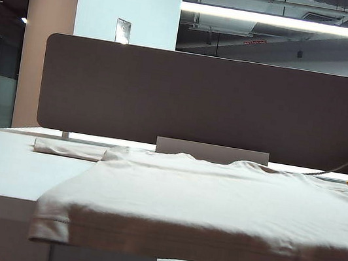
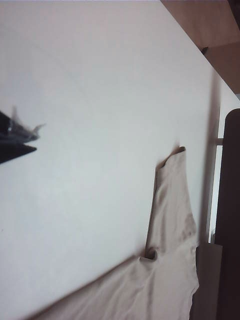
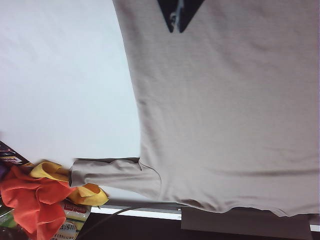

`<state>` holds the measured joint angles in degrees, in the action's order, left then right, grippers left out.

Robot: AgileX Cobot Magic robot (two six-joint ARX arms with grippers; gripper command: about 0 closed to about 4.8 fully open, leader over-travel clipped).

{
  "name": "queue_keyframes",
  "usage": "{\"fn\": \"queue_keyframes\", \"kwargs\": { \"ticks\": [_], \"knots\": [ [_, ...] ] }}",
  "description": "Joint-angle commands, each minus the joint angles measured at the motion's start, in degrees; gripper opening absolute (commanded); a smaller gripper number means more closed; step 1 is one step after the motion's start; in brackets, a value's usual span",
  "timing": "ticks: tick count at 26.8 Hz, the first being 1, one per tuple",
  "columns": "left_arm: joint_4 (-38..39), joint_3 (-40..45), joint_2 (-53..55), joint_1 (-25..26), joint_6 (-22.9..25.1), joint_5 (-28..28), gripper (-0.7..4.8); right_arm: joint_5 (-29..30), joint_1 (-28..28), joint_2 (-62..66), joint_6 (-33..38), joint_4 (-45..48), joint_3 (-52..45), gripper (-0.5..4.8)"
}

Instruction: Fold the bottom side of the T-shirt horizontally towards the center, about one-third of the way, then fold the sleeve back towards the center, creating a straight line along the edge of the T-shirt, and finally fold the bottom of the T-shirt up towards the top, creating a neat rectangle.

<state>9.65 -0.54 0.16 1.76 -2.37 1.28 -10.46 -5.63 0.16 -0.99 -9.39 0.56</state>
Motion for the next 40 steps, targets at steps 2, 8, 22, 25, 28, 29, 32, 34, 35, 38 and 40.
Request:
{"fn": "queue_keyframes", "kwargs": {
  "ticks": [2,8,22,25,28,29,32,34,35,38,40],
  "knots": [
    [0.85,0.13,0.02,-0.11,0.02,0.48,-0.06,0.50,-0.07,0.00,2.75,0.70,-0.26,-0.01],
    [0.76,0.13,0.02,-0.11,-7.72,1.62,-0.06,0.52,-0.04,0.00,2.75,0.61,-0.26,-0.01],
    [-0.50,-0.13,0.02,-3.41,-23.34,19.39,0.67,10.40,-0.09,0.00,12.98,1.55,6.80,-0.02],
    [-0.50,-0.15,0.02,-5.90,-23.34,19.02,0.66,9.29,-0.09,0.00,13.05,1.60,9.38,-0.02],
    [-0.44,-0.13,0.02,-8.83,-23.19,17.97,0.52,6.93,-0.09,0.00,13.16,1.46,10.97,-0.02],
    [-0.42,-0.13,0.02,-9.42,-23.19,17.97,0.48,6.95,-0.09,0.00,13.20,1.40,11.13,-0.02],
    [-0.28,-0.15,0.02,-10.82,-23.58,18.03,0.16,6.95,-0.09,0.04,13.22,-2.71,12.41,-0.03],
    [-0.26,-0.17,0.02,-11.58,-24.26,18.01,0.16,6.95,-0.09,0.26,13.27,-5.66,13.44,-0.03],
    [-0.26,-0.20,0.02,-11.85,-24.30,17.97,0.16,6.93,-0.09,0.52,13.42,-6.12,13.75,-0.03],
    [0.55,-0.72,0.04,-12.48,-24.22,17.07,0.15,6.84,-0.09,2.19,13.42,-7.23,14.95,-0.03],
    [0.59,-1.22,0.04,-12.59,-24.13,16.22,0.01,6.67,-0.07,3.93,13.42,-7.30,15.74,-0.03]
  ]
}}
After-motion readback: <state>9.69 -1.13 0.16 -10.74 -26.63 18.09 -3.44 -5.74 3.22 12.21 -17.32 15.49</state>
